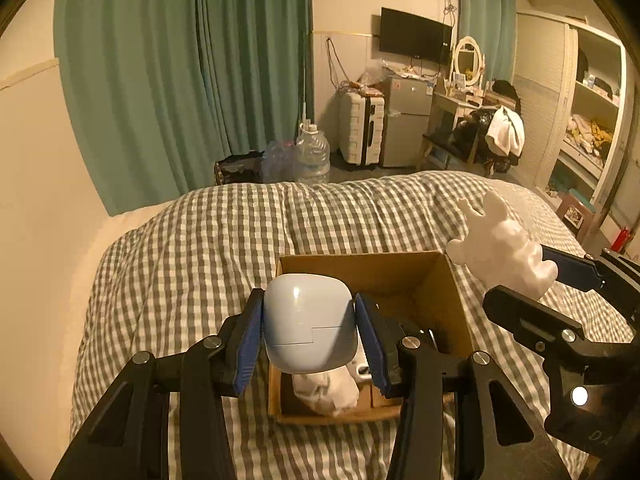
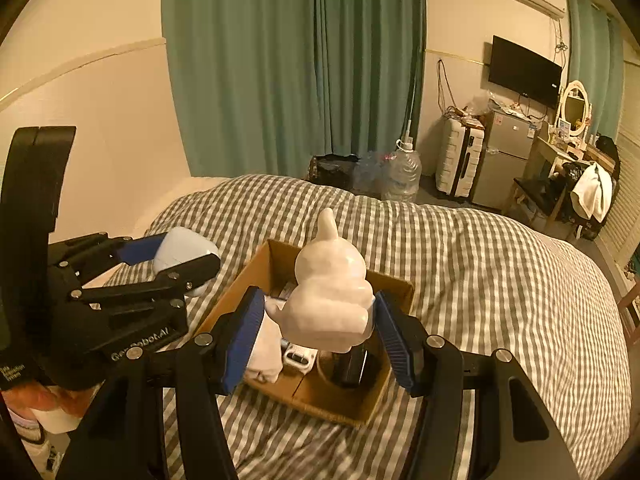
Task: Organize objects
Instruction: 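Carry the earbud case and figurine over the box, then lower the earbud case and figurine into the box and open both tools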
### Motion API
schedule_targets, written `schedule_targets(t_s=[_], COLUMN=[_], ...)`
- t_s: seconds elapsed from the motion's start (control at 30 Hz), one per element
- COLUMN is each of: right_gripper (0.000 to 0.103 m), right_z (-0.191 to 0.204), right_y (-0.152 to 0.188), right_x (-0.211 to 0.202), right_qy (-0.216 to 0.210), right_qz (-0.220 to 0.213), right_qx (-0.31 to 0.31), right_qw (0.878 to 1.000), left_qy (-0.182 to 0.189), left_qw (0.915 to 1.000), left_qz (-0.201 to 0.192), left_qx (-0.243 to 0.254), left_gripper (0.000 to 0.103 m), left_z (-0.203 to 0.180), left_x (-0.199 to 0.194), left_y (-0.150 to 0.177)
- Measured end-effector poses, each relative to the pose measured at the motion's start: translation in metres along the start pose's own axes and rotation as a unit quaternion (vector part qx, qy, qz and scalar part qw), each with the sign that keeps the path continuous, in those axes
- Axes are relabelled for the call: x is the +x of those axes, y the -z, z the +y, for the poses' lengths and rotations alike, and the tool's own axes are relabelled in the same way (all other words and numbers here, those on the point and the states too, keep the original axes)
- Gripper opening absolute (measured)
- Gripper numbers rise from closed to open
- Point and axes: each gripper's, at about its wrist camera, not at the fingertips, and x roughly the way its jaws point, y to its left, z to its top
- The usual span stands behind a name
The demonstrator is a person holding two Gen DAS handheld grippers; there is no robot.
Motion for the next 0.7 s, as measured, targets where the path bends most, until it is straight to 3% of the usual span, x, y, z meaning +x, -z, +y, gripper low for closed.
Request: schedule_targets(t_s=[0.37,0.7], right_gripper=[0.057,0.057], right_z=[-0.02,-0.041], right_y=[0.014,0.038], right_x=[0.093,0.143], right_qy=[-0.018,-0.024], right_qz=[0.062,0.104], right_qx=[0.021,0.035], right_qw=[0.998,0.994], left_qy=[0.0,0.001], left_qw=[0.9978,0.9957], left_qz=[0.063,0.09], left_qx=[0.024,0.026], left_gripper=[0.046,0.046], left_z=[-0.008,-0.006], left_x=[0.087,0.129], left_y=[0.012,0.018])
